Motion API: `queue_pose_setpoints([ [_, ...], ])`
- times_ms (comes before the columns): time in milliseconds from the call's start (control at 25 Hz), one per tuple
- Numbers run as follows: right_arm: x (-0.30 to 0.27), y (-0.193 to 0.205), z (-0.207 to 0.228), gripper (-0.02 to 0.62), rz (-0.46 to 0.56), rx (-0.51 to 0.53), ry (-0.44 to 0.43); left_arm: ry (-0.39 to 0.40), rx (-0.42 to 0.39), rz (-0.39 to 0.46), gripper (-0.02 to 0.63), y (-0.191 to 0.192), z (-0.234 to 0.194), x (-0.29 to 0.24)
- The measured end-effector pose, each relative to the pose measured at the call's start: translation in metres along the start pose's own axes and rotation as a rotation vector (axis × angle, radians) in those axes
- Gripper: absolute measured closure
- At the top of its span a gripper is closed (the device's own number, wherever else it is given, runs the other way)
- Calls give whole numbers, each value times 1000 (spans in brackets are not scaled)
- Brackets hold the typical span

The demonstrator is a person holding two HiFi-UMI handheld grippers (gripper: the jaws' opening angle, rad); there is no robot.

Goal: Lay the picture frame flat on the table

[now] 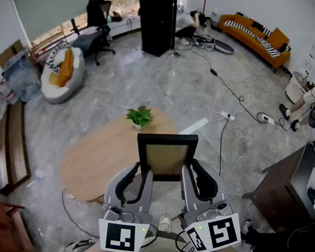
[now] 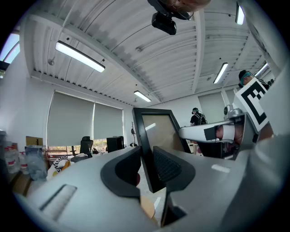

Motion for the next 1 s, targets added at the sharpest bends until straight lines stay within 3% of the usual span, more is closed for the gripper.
queue_pose_setpoints([
  [1000, 6, 14, 59, 526, -21, -27, -24, -28, -26, -25, 500, 10, 43, -39],
])
Point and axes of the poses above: the fingertips, and each gripper's own axes: x backward along the fingers, z to its right, y out of its underside, the point moved 10 cm from there along x, backward along the fingers, and after that the axes turned 12 degrees about y, right-handed, at the moved point
